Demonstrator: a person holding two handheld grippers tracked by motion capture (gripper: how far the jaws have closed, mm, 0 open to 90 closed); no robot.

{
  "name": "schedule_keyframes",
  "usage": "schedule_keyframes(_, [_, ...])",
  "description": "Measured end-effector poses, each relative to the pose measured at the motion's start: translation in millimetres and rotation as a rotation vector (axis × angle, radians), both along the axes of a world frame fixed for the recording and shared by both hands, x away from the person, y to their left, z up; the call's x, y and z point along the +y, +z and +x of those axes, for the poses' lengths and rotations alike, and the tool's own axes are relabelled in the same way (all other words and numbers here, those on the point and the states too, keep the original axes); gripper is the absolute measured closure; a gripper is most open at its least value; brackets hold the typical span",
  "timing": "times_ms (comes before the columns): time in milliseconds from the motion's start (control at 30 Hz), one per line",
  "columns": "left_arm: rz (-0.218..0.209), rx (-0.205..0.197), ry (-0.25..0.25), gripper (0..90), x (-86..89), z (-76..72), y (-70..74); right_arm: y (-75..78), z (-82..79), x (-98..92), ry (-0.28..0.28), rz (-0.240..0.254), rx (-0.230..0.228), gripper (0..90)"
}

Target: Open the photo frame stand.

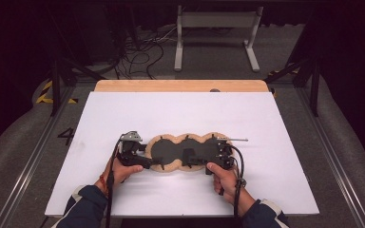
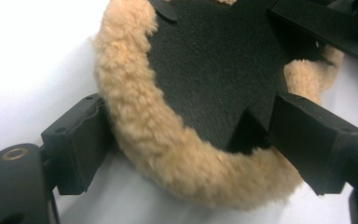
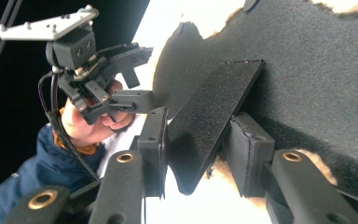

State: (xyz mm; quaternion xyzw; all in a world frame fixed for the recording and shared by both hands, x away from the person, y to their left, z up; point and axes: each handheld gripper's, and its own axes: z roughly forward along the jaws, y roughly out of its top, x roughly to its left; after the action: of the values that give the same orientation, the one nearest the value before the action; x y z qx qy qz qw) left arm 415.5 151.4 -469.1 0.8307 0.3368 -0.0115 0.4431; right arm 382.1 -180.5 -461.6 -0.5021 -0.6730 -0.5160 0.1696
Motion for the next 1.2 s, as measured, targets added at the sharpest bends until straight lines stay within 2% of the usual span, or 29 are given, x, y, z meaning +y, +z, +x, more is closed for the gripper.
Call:
schedule_keyframes(167, [-0.015, 0.011, -0.011, 17.0, -1.2, 2.5, 0.2, 1.0, -1.1, 0.5, 0.014, -0.015, -0.034, 61.1])
schedule_keyframes(267, [-0.046, 0.035, -0.008, 23.7, 4.4, 5.8, 0.9, 1.3, -1.1, 0.8, 0.02, -0.02, -0.054, 61.0])
schedule_keyframes(367, [-0.065, 0.03, 0.003, 27.5, 6.4, 6.0, 1.9, 1.0, -0.7, 0.6, 0.027, -0.021, -0.07, 61.0])
schedule_keyframes(467, [-0.078, 0.005, 0.019, 32.3, 7.6, 8.2, 5.7, 1.4, -0.5, 0.6, 0.035, -0.032, -0.093, 61.7])
schedule_keyframes(567, [-0.083, -0.041, 0.034, 36.7, 7.3, 10.1, 11.7, 1.9, 0.5, 0.7, 0.037, -0.056, -0.121, 64.2])
schedule_keyframes(667, [-0.096, -0.081, 0.044, 40.5, 7.0, 9.1, 14.9, 1.3, 2.5, 0.0, 0.031, -0.058, -0.148, 66.7])
schedule_keyframes(767, [-0.116, -0.093, 0.035, 43.5, 10.8, 8.0, 15.9, 2.5, 2.5, 0.4, 0.044, -0.077, -0.173, 66.9])
schedule_keyframes(800, [-0.127, -0.081, 0.038, 44.7, 11.7, 7.3, 15.9, 3.1, 2.3, 0.5, 0.047, -0.081, -0.179, 67.1])
schedule_keyframes(833, [-0.118, -0.093, 0.023, 45.2, 13.1, 8.3, 15.6, 3.0, 2.1, 0.6, 0.05, -0.084, -0.184, 67.2])
schedule_keyframes(1000, [-0.125, -0.087, 0.022, 44.4, 13.1, 7.6, 13.7, 3.3, 1.5, 1.9, 0.054, -0.098, -0.205, 67.1])
schedule_keyframes(1033, [-0.112, -0.094, 0.015, 43.1, 13.0, 8.6, 13.0, 3.4, 1.3, 2.1, 0.055, -0.101, -0.207, 67.1])
schedule_keyframes(1100, [-0.088, -0.074, 0.022, 32.8, 9.7, 10.2, 10.6, 3.9, 1.2, 2.7, 0.056, -0.108, -0.21, 67.2])
schedule_keyframes(1133, [-0.093, -0.052, 0.017, 27.2, 9.1, 11.5, 8.6, 3.9, 1.2, 2.7, 0.059, -0.113, -0.215, 67.2])
schedule_keyframes(1200, [-0.088, -0.037, -0.001, 26.2, 7.8, 12.2, 6.8, 4.0, 1.0, 2.9, 0.059, -0.116, -0.219, 67.2])
